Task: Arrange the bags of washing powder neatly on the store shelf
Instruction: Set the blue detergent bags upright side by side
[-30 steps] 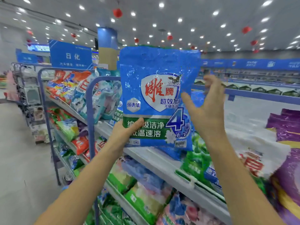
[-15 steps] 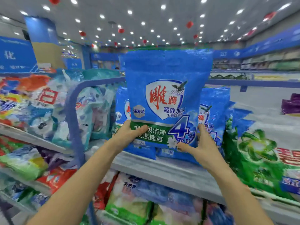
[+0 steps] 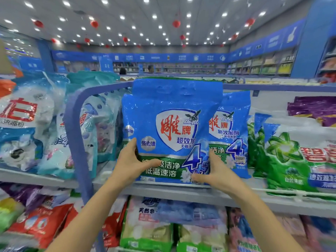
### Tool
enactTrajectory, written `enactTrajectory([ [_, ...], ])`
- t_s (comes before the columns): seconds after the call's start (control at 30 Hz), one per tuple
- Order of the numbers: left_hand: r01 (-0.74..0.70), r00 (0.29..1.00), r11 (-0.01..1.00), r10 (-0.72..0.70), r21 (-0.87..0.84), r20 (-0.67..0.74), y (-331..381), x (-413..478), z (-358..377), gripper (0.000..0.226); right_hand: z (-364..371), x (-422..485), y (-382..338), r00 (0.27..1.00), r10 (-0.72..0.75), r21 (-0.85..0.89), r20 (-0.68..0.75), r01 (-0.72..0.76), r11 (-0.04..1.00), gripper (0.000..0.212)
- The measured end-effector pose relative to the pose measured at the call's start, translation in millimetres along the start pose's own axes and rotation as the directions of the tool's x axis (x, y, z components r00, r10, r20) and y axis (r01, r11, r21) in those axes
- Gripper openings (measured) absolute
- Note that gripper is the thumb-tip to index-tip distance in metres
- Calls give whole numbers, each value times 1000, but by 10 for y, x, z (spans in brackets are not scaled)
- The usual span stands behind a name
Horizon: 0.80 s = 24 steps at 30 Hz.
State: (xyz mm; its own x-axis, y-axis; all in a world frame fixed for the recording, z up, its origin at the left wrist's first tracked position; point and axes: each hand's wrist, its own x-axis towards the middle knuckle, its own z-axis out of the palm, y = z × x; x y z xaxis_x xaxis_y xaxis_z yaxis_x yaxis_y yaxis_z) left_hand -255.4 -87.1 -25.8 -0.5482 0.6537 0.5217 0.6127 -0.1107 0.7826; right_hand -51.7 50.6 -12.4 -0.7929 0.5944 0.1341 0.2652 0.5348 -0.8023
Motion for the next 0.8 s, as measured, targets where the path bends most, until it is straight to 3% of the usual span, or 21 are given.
enactTrajectory([
  [0.2, 13, 999, 998, -10, 67, -53, -115, -50, -465, 62, 414, 119, -272, 997, -53, -48, 62, 56, 997, 77],
  [0.37, 82, 995, 997, -81, 3, -61, -189, -143, -505, 74, 516, 96, -400, 998, -40, -75, 46, 43, 996, 74],
  [0.43, 115, 983, 982, -134, -148, -126, -113, -112, -461, 66, 591, 89, -385, 988, -81, -9, -134, 80, 997, 81],
  [0.5, 138, 952, 959, -197, -246, -233, -31, -23, -377, 49, 743, 156, -423, 922, -135, 18, -364, 153, 988, 88],
  [0.57, 127, 927, 981, -169, -144, -336, 18, 58, -242, 40, 938, 278, -497, 858, -169, 30, -486, 210, 977, 95],
  [0.67, 128, 882, 991, -130, -35, -454, -11, 138, -97, 30, 1125, 430, -554, 803, -173, 4, -570, 213, 977, 101],
  [0.8, 111, 861, 994, -107, -22, -497, -90, 270, -35, 26, 1121, 578, -479, 791, -180, -39, -585, 194, 980, 100],
])
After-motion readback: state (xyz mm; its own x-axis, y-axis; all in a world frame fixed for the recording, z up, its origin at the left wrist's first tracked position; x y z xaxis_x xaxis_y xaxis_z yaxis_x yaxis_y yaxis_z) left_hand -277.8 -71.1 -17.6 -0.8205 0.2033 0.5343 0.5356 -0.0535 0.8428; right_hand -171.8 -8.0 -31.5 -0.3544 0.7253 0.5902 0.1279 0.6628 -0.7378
